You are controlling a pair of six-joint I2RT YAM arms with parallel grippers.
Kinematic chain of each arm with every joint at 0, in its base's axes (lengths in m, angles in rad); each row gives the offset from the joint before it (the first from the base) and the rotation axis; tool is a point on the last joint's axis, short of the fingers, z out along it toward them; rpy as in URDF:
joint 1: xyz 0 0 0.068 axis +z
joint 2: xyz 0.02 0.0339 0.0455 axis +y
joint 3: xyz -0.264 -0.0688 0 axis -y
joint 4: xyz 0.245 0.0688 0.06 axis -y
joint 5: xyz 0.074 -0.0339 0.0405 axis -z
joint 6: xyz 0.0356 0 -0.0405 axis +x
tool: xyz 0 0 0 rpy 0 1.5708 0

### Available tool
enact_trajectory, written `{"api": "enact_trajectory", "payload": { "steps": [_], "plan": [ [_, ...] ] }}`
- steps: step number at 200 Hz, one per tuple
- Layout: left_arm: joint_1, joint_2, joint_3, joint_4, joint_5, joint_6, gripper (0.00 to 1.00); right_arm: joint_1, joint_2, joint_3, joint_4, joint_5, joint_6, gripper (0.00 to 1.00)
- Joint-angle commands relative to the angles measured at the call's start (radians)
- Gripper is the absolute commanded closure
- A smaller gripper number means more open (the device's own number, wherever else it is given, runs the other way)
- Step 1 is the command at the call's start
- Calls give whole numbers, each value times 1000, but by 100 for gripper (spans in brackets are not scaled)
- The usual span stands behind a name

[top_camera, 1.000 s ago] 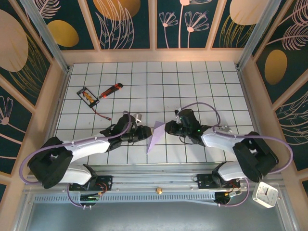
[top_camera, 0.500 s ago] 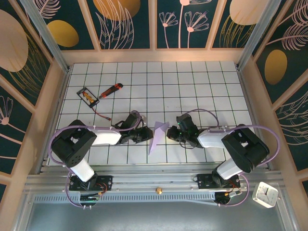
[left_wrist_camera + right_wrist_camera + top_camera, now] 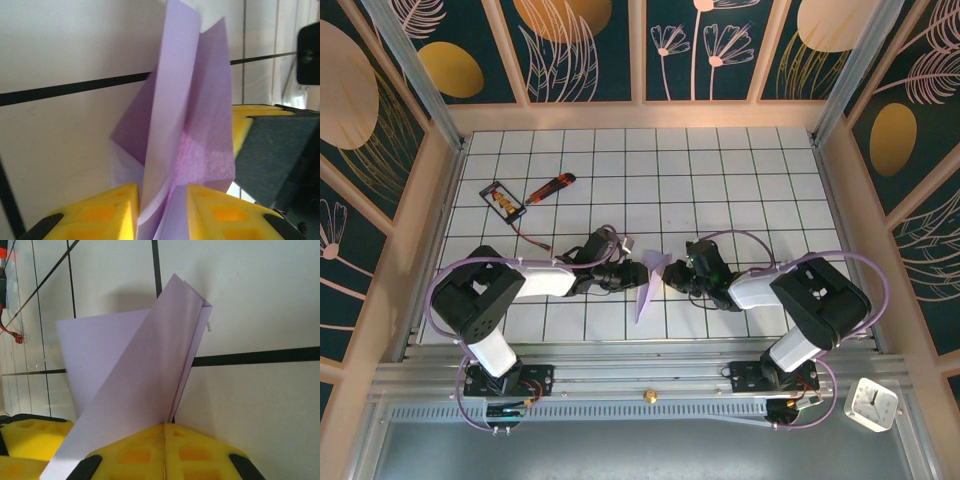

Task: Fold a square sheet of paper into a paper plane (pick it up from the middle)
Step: Turn over a paper plane at the center of the table.

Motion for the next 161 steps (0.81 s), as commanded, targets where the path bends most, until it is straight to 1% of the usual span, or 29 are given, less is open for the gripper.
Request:
{"api": "enact_trajectory", "payload": {
  "steps": [1, 23, 37, 55, 69, 82, 102, 112, 130, 143, 161],
  "plan": [
    [1, 47, 31, 54, 56, 2, 68, 24, 51, -21, 4, -38, 23, 92],
    [1, 54, 40, 77, 70, -10, 68, 23, 56, -22, 13, -40, 26, 92],
    [1, 53, 47, 76, 69, -9, 71, 23, 58, -21, 14, -42, 23, 92],
    [1, 45, 51, 58, 49, -1, 79, 18, 59, -20, 11, -40, 17, 93],
    [2, 32, 59, 19, 22, 19, 87, 10, 52, -21, 2, -44, 8, 93],
    [1, 20, 67, -35, -23, 35, 94, -6, 30, -21, -22, -50, -15, 93],
    [1, -78, 70, -146, -157, 50, 100, -47, -49, -30, -85, -61, -66, 90],
    [1, -123, 51, -168, -211, 37, 100, -65, -105, -42, -112, -68, -92, 88],
    [-2, -165, 27, -199, -270, 13, 100, -69, -176, -47, -119, -95, -112, 81],
    [-4, -170, 18, -214, -302, 10, 100, -50, -192, -47, -70, -114, -89, 75],
    [-5, -161, 17, -221, -310, 10, 100, -10, -172, -39, 28, -120, -42, 69]
  ]
}}
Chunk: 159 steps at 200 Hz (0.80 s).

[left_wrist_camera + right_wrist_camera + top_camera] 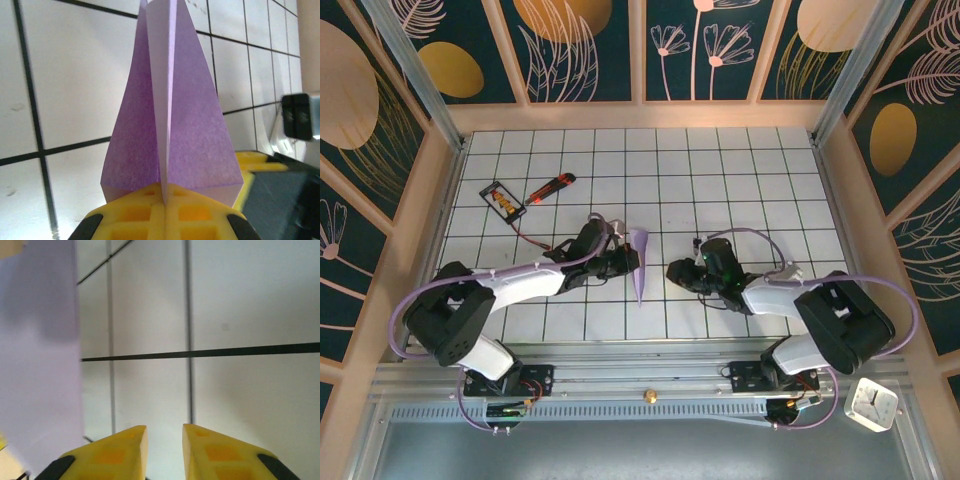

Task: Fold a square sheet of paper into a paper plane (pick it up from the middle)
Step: Turn over a paper plane at the center of the table.

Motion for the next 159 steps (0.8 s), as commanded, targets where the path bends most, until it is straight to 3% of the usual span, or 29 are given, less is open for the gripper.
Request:
{"api": "enact_trajectory", "payload": {
  "steps": [1, 33, 51, 159],
  "plan": [
    [-5, 9, -23, -78, -78, -13, 100, 44, 5, 5, 97, -39, 26, 68],
    [-34, 39, -8, -95, -91, -2, 100, 65, 70, 17, 274, -57, 129, 56],
    [-46, 51, -8, -99, -98, -2, 100, 69, 107, 46, 289, -57, 146, 52],
    [-81, 88, 7, -101, -109, 7, 100, 87, 264, 218, 57, 48, 100, 51]
  ]
}}
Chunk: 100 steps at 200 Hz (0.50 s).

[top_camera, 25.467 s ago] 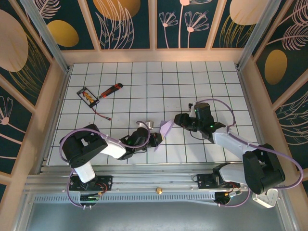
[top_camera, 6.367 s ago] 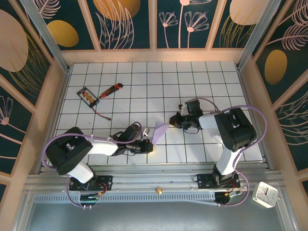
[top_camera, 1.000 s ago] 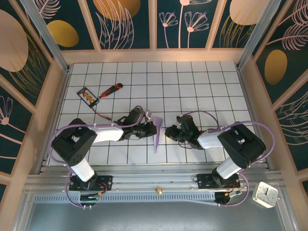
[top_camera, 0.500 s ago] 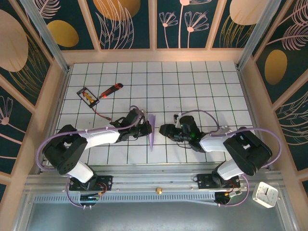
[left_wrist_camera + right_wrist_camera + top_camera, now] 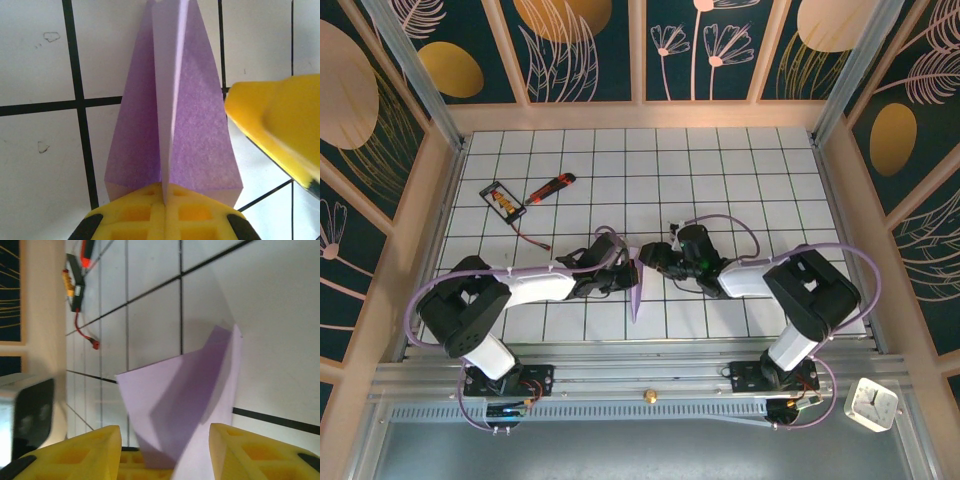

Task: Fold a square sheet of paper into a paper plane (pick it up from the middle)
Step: Turn over a paper plane at the center of the table.

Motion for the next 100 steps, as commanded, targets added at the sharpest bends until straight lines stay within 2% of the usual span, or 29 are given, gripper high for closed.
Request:
{"api": "enact_trajectory", "payload": {
  "steps": [1, 100],
  "plan": [
    [-6, 11, 14, -23, -19, 6, 100, 15, 25, 24, -69, 47, -9, 51],
    [-8, 17, 33, -45, -32, 18, 99, 36, 13, 37, -209, 109, -54, 61]
  ]
}}
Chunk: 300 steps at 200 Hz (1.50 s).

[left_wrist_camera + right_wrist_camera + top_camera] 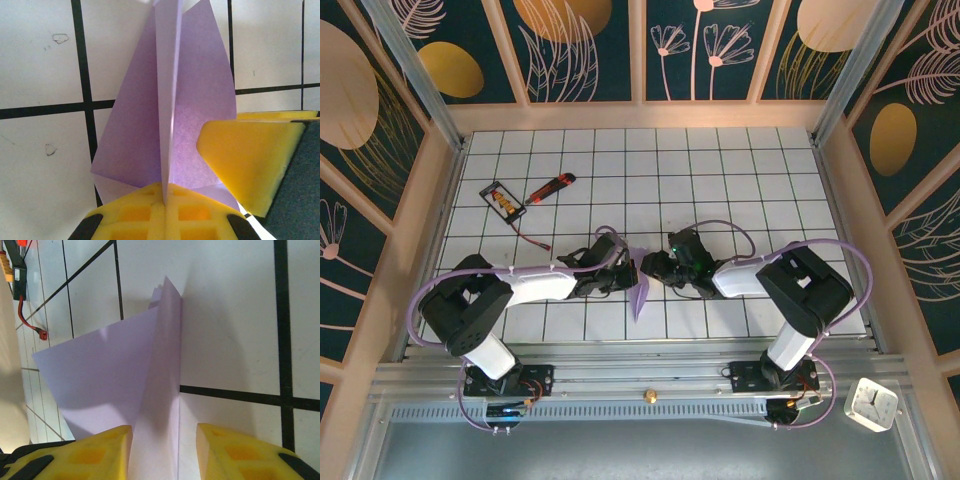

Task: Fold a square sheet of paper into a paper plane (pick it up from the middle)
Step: Turn over a paper plane at the center of the table.

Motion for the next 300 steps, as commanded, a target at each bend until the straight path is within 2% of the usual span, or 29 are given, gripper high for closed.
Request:
{"api": "enact_trajectory", "payload": {
  "steps": [1, 63, 139, 189, 220, 251, 267, 288, 300],
  "plan": [
    [-7, 6, 24, -31, -15, 15, 99, 2, -19, 17, -81, 51, -46, 61],
    [-8, 0, 22, -38, -17, 13, 98, -14, -24, 25, -114, 26, -106, 55],
    [-10, 6, 25, -44, -16, 10, 98, -49, -59, 6, -180, 16, -164, 55],
    [-11, 12, 30, -45, -17, 11, 98, -60, -66, -18, -161, -28, -173, 56],
    [-12, 17, 35, -47, -15, 11, 97, -61, -66, -41, -121, -52, -152, 63],
    [-12, 14, 42, -47, -13, 12, 92, -70, -52, -56, -61, -94, -123, 79],
    [-12, 6, 48, -44, -11, 9, 86, -89, -42, -71, -19, -119, -100, 88],
    [-12, -34, 43, -36, -16, 6, 74, -108, -35, -85, -7, -128, -103, 99],
    [-8, -74, 27, -22, -17, 2, 68, -117, -35, -92, -7, -131, -112, 100]
  ]
}}
